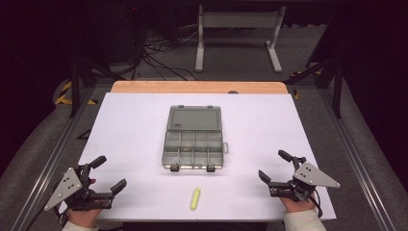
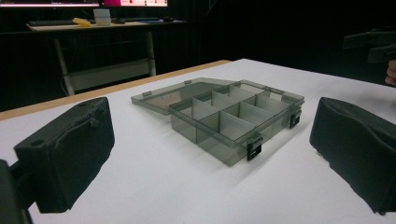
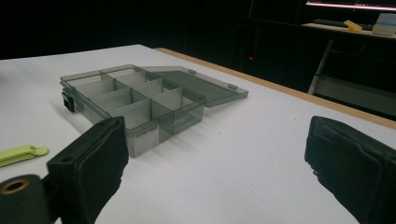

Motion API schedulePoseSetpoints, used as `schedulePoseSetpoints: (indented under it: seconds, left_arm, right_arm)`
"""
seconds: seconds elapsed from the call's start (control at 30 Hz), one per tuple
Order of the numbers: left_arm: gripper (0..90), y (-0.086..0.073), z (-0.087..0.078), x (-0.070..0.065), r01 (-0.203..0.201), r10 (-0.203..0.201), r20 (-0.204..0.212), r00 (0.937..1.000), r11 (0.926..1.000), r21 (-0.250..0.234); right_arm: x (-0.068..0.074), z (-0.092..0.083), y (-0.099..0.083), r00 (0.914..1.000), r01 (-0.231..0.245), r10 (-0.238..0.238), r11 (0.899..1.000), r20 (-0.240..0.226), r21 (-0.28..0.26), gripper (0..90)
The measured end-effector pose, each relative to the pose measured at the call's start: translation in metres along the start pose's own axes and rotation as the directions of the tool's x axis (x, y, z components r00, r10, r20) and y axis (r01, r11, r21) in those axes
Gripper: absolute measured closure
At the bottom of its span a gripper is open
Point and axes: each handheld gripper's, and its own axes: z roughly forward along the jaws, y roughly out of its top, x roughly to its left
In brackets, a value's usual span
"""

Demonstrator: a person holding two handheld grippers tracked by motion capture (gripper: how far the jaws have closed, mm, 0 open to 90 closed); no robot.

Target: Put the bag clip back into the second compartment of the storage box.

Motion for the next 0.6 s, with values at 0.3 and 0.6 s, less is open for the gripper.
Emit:
schedulePoseSetpoints:
  seconds: [0.3,0.6]
  left_arm:
    - [1.4,0.0020,0.0019,-0.0015,-0.010,0.010,0.006,0.9999,0.9999,0.014]
    - [1.8,0.0029,-0.0003,-0.0018,-0.004,0.004,0.007,1.0000,0.9999,0.012]
  right_arm:
    - [0.0000,-0.0015,-0.0002,1.0000,-0.001,0.001,1.000,-0.006,0.003,7.2]
    - [0.0007,0.0004,0.0005,0.9998,0.005,-0.005,1.000,-0.018,0.002,7.2]
